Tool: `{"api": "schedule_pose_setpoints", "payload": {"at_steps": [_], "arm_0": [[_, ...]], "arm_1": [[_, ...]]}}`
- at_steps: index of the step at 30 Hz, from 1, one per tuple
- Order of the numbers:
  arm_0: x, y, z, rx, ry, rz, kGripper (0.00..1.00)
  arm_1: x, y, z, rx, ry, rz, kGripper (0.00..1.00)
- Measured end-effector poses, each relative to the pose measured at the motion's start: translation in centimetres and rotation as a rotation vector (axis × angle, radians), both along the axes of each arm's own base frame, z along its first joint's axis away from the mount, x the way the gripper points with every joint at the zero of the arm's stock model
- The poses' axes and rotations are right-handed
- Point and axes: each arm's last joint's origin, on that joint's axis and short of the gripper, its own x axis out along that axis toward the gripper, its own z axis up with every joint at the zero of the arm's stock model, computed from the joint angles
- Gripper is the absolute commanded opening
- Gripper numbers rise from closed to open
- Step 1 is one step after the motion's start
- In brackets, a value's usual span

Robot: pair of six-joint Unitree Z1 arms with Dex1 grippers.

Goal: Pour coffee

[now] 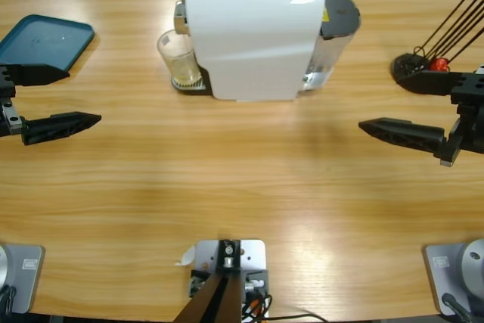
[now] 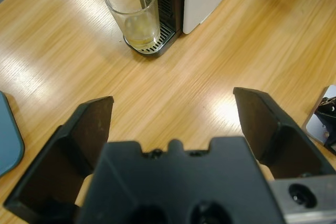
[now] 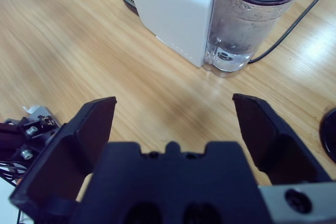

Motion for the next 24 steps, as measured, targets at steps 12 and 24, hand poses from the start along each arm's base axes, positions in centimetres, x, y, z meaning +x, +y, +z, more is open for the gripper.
{"api": "schedule_pose_setpoints", "payload": {"at_steps": [12,24], "arm_0": [[0.3,-0.1,0.1,-0.005,-0.020,0.001,1.000],[3.6,-1.6,-1.2,0.046,-0.003,-0.014,1.000]], "arm_1": [[0.1,0.1,-0.1,-0.006,0.007,0.000,1.000],[0.4,0.4,-0.4,-0.019,0.022,0.000,1.000]]}}
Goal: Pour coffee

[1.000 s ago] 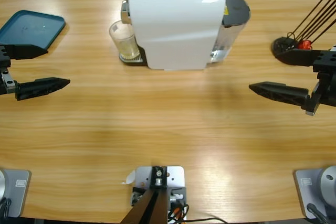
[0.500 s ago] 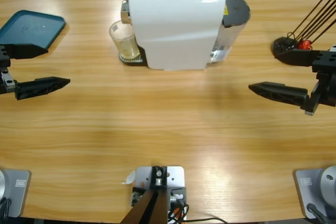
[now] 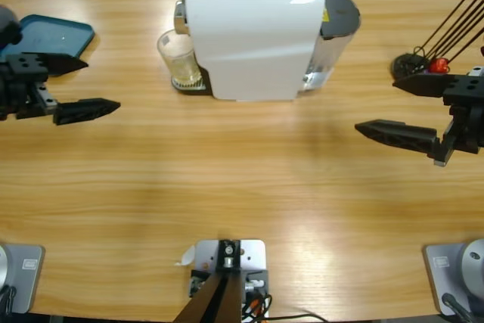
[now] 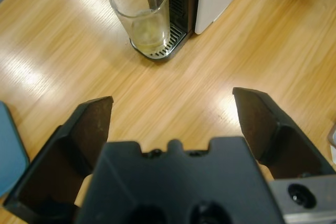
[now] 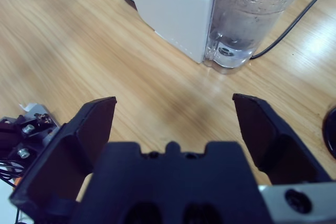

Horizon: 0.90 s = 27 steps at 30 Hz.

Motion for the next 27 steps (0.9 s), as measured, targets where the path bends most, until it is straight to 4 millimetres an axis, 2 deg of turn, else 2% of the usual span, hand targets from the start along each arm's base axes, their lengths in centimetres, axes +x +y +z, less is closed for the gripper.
{"api": "schedule_pose_setpoints", "payload": {"at_steps": [13,18,27], "arm_0": [[7.7,-1.6,-1.9,-0.072,-0.004,-0.076,1.000],[9.6,-2.0,-1.9,-0.091,-0.025,-0.087,1.000],[11.2,-2.8,-3.2,-0.108,0.005,-0.150,1.000]], "arm_1": [[0.7,0.6,-0.7,-0.031,0.036,0.000,1.000],[0.8,0.7,-0.8,-0.036,0.041,0.000,1.000],[1.2,1.1,-1.3,-0.058,0.067,0.000,1.000]]}}
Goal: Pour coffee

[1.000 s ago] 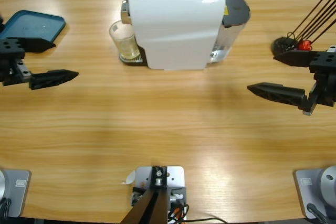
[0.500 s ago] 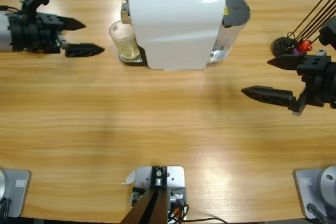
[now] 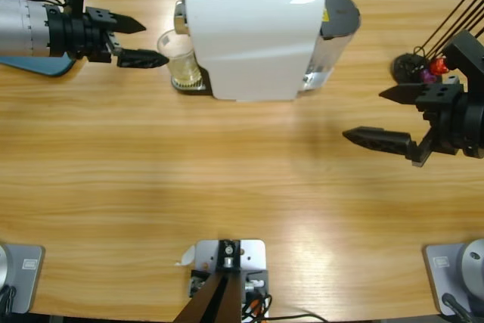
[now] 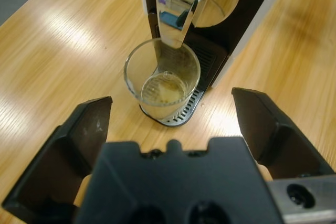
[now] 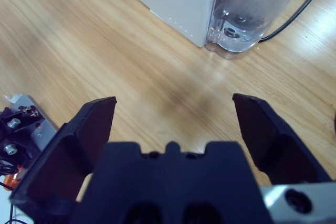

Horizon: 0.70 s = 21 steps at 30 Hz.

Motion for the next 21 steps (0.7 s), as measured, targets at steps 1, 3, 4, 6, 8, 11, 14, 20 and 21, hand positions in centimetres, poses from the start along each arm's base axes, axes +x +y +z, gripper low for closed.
{"api": "schedule_pose_setpoints", "payload": {"at_steps": [1,3,4,6,8,11,14,20,21], "arm_0": [[0.1,-0.1,0.0,-0.002,-0.001,-0.002,1.000],[0.5,-0.2,-0.2,-0.001,-0.003,-0.005,1.000],[0.6,-0.3,-0.4,0.002,-0.003,-0.007,1.000],[1.0,-0.4,-0.7,0.008,0.000,-0.011,1.000],[1.2,-0.5,-1.0,0.013,0.005,-0.014,1.000],[1.5,-0.6,-1.3,0.017,0.009,-0.015,1.000],[1.9,-0.8,-1.4,0.013,0.001,-0.017,1.000],[2.9,-1.3,-1.5,-0.003,-0.002,-0.032,1.000],[2.9,-1.4,-1.6,-0.004,0.003,-0.035,1.000]], "arm_1": [[0.0,0.0,0.0,-0.001,0.001,0.000,1.000],[0.1,0.1,-0.1,-0.003,0.003,0.000,1.000],[0.1,0.1,-0.1,-0.004,0.005,0.000,1.000],[0.1,0.1,-0.1,-0.005,0.006,0.000,1.000],[0.1,0.1,-0.1,-0.005,0.006,0.000,1.000],[0.2,0.1,-0.2,-0.008,0.009,0.000,1.000],[0.2,0.2,-0.3,-0.012,0.014,0.000,1.000],[0.4,0.4,-0.5,-0.021,0.025,0.000,1.000],[0.4,0.4,-0.6,-0.022,0.026,0.000,1.000]]}}
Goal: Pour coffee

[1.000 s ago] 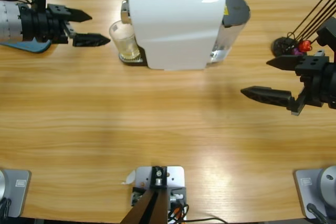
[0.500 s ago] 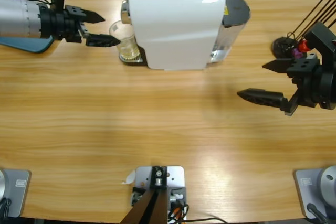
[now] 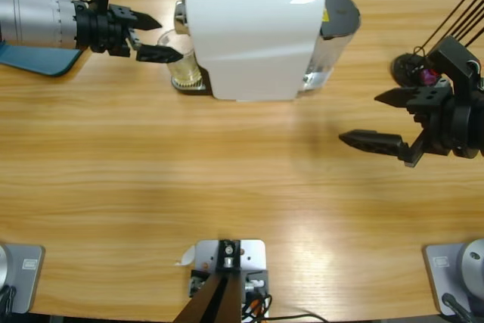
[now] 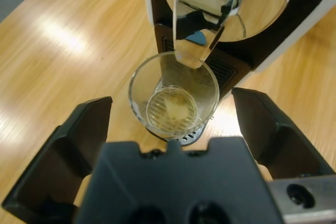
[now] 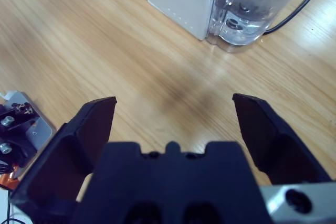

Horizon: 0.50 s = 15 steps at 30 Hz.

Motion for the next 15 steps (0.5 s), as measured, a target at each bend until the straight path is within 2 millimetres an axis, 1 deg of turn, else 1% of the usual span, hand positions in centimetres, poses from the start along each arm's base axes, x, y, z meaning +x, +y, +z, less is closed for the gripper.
{"api": "schedule_pose_setpoints", "payload": {"at_steps": [8,15], "arm_0": [[0.6,-0.4,-1.1,-0.006,0.021,-0.022,1.000],[1.7,-0.9,-1.1,-0.017,0.006,-0.028,1.000]], "arm_1": [[0.1,0.1,-0.1,-0.004,0.005,0.000,1.000],[0.1,0.1,-0.2,-0.007,0.009,0.000,1.000]]}}
